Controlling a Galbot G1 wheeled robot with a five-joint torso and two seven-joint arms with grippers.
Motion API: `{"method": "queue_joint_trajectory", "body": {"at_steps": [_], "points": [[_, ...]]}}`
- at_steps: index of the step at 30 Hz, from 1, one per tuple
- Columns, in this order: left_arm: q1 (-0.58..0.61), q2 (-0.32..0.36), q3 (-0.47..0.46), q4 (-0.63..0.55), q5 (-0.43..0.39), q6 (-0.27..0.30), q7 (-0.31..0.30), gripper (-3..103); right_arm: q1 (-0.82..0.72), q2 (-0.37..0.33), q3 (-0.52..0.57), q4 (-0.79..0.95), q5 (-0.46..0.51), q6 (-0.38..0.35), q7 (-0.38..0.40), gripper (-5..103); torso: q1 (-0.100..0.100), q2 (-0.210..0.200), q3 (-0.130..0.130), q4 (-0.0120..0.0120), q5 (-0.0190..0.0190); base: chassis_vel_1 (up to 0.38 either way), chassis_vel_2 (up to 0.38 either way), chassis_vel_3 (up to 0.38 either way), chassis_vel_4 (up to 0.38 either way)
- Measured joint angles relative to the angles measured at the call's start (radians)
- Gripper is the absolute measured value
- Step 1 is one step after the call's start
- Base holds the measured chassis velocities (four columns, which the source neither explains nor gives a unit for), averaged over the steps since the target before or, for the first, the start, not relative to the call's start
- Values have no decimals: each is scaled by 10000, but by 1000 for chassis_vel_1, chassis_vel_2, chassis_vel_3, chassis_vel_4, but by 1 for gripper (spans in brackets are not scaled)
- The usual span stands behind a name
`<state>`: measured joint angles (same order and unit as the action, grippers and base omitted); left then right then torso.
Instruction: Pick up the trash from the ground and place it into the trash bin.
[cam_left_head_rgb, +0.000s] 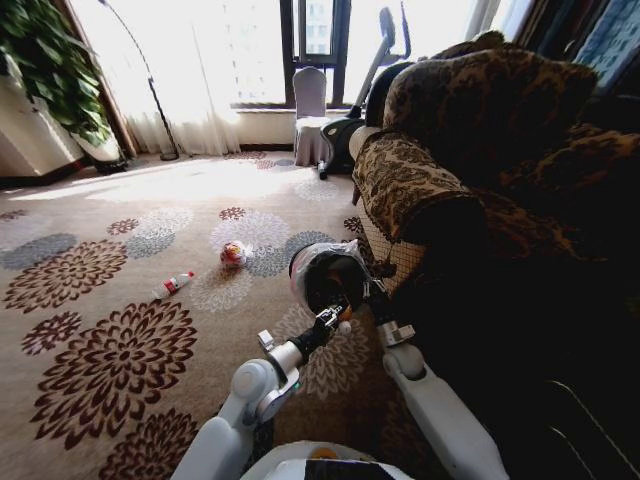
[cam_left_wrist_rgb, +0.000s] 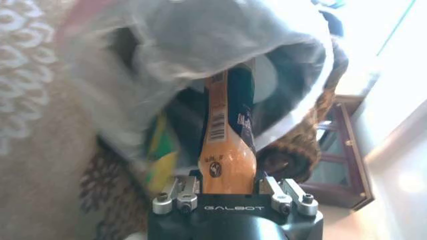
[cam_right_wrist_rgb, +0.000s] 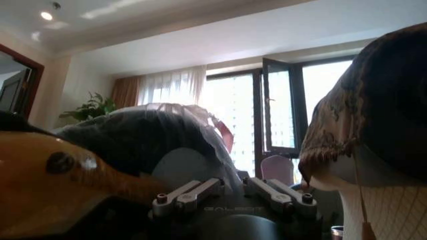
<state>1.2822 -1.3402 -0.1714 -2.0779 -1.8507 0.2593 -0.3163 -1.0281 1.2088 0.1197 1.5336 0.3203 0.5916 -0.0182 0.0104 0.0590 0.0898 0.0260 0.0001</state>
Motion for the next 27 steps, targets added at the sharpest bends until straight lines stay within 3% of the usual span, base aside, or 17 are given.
{"method": "queue_joint_trajectory", "body": {"at_steps": [2,4,9,16,21,27], "points": [[-155,-11,86,94,0,-285,40,41,-3,34,-18,-29,-39,12,5,0,0,0,0,-1,1,0,0,0,0],[-435,-163,159,351,-6,-918,-80,41,-6,71,-33,-49,-73,14,4,0,0,0,0,-1,-1,0,0,0,0],[-641,-349,246,598,-97,-1499,-3,41,-37,29,-28,-57,-81,16,8,0,0,0,0,-2,-2,0,0,0,0],[-454,-271,690,415,-138,-1499,103,41,-84,26,17,-142,-147,31,9,0,1,0,0,-2,-1,0,0,0,0],[365,-227,1101,197,149,-1501,198,41,18,-42,104,-244,-177,30,-6,0,0,0,0,0,-1,0,0,0,0],[409,-484,1100,354,281,-1800,311,41,34,-75,76,-187,-187,25,-5,0,0,0,0,-1,-1,0,0,0,0]]}}
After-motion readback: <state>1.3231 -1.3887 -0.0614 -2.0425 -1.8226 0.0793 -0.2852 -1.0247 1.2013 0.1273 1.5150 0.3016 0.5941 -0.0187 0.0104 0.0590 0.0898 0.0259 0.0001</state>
